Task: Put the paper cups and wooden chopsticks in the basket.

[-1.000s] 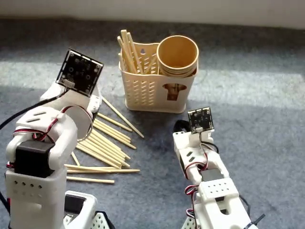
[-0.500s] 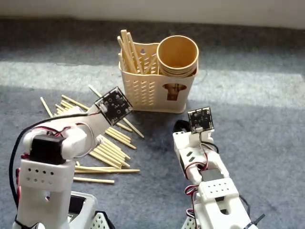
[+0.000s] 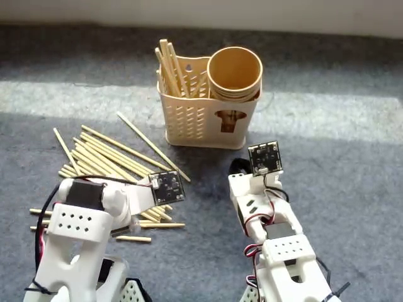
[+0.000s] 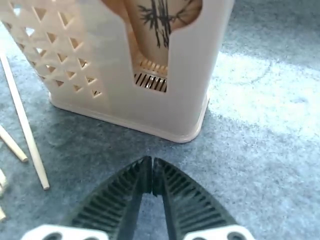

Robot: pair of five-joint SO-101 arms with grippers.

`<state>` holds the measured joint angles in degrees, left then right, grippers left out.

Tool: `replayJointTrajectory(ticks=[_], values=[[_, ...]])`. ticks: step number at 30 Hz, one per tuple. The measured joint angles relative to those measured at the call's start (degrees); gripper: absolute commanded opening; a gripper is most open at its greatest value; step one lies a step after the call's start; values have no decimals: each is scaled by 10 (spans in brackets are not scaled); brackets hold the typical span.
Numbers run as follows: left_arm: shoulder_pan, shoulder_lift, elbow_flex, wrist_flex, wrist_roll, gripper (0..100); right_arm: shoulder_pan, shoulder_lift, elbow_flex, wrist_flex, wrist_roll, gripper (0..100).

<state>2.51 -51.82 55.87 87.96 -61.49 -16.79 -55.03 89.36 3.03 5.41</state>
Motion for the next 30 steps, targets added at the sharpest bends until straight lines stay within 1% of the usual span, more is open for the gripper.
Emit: replayJointTrajectory(ticks=[3,6,9,14,18,21,26,30], values=[[0,0,28,-5,-20,140,0,0,0,0,0,22],[1,0,62,-38,-25,140,0,0,0,0,0,22],[17,0,88,-60,-25,140,0,0,0,0,0,22],[40,0,92,-80,-26,140,0,0,0,0,0,23],[39,6,98,-105,-26,140,0,0,0,0,0,23],[39,40,98,-115,-26,139,0,0,0,0,0,23],[39,118,97,-155,-26,104,0,0,0,0,0,23],[39,179,79,-173,-26,104,0,0,0,0,0,23]])
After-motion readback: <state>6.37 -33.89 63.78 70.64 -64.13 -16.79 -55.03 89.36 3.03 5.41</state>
